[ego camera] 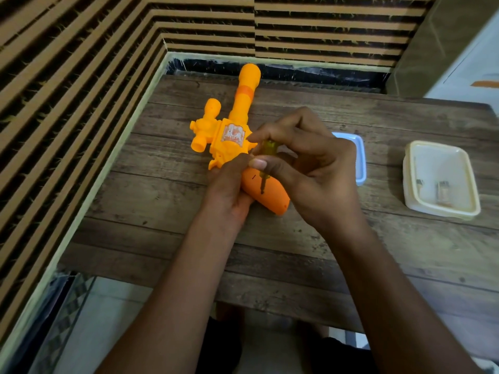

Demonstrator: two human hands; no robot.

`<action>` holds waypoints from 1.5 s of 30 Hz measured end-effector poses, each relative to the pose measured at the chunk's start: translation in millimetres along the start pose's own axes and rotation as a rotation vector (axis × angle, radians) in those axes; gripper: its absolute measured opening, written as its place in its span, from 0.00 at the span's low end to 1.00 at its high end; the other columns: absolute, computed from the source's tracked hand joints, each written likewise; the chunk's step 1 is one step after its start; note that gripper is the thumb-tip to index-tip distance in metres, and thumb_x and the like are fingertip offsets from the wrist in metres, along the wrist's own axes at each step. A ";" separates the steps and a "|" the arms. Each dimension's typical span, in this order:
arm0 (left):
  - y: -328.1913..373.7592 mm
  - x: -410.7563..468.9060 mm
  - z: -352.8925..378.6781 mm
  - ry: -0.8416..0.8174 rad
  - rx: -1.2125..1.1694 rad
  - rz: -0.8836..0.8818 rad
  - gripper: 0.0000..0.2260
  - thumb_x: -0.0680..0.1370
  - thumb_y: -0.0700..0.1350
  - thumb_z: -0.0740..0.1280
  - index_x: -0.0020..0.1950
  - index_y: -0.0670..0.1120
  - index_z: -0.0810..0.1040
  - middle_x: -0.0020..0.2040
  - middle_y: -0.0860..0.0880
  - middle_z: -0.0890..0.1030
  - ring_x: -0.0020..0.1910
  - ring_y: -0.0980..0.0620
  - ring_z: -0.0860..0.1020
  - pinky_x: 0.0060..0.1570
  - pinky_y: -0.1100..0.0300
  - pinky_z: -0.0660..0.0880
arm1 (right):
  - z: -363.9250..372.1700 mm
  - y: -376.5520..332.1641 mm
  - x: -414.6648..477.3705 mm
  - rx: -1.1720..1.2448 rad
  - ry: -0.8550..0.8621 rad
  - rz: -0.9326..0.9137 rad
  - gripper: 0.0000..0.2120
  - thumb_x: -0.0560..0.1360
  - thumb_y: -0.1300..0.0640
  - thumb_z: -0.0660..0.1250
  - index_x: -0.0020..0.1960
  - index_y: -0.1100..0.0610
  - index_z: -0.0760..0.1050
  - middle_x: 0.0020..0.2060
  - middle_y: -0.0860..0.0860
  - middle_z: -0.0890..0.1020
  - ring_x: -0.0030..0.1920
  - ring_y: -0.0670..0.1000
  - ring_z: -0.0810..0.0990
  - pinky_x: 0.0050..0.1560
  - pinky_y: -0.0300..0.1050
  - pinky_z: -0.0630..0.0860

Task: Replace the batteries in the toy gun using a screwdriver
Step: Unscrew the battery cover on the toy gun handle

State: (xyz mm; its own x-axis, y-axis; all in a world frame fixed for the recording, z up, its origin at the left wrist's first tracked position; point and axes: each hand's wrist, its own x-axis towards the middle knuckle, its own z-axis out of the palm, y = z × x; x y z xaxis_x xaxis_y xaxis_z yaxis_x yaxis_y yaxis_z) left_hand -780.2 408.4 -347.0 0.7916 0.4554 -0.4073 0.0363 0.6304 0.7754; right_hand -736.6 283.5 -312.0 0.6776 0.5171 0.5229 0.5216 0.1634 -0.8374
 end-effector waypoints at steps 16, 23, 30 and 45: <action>-6.6 12.5 -3.8 0.090 -0.019 0.004 0.29 0.71 0.43 0.78 0.72 0.43 0.78 0.66 0.35 0.82 0.65 0.35 0.82 0.56 0.39 0.82 | -8.0 1.8 -9.5 0.046 -0.091 0.052 0.14 0.82 0.70 0.64 0.62 0.58 0.80 0.48 0.59 0.85 0.52 0.64 0.84 0.54 0.69 0.78; -8.0 13.5 -5.7 0.070 -0.023 -0.024 0.21 0.75 0.36 0.71 0.69 0.38 0.79 0.64 0.35 0.84 0.65 0.34 0.82 0.62 0.38 0.80 | -4.9 1.7 -7.0 -0.234 0.123 -0.059 0.09 0.77 0.65 0.75 0.57 0.62 0.84 0.45 0.56 0.80 0.43 0.55 0.81 0.42 0.55 0.77; -10.7 20.5 -8.6 0.077 -0.011 -0.038 0.20 0.78 0.36 0.69 0.71 0.41 0.79 0.64 0.36 0.84 0.65 0.36 0.83 0.61 0.36 0.80 | -8.4 -6.1 -4.0 0.041 0.009 0.048 0.12 0.78 0.73 0.69 0.58 0.63 0.83 0.49 0.53 0.86 0.52 0.54 0.86 0.56 0.57 0.82; -7.6 14.5 -4.5 0.091 -0.021 -0.035 0.08 0.79 0.34 0.68 0.54 0.45 0.83 0.53 0.40 0.85 0.57 0.41 0.83 0.50 0.46 0.83 | -3.8 -6.4 -5.9 0.100 0.041 0.073 0.13 0.80 0.71 0.67 0.61 0.62 0.82 0.51 0.53 0.86 0.56 0.50 0.85 0.60 0.52 0.81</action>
State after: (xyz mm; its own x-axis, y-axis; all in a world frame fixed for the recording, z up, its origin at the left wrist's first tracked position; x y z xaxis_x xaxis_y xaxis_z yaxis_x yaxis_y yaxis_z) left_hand -771.6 413.0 -361.0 0.7314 0.4877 -0.4767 0.0492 0.6595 0.7501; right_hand -742.0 276.2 -309.0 0.7332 0.4966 0.4646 0.4175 0.2107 -0.8839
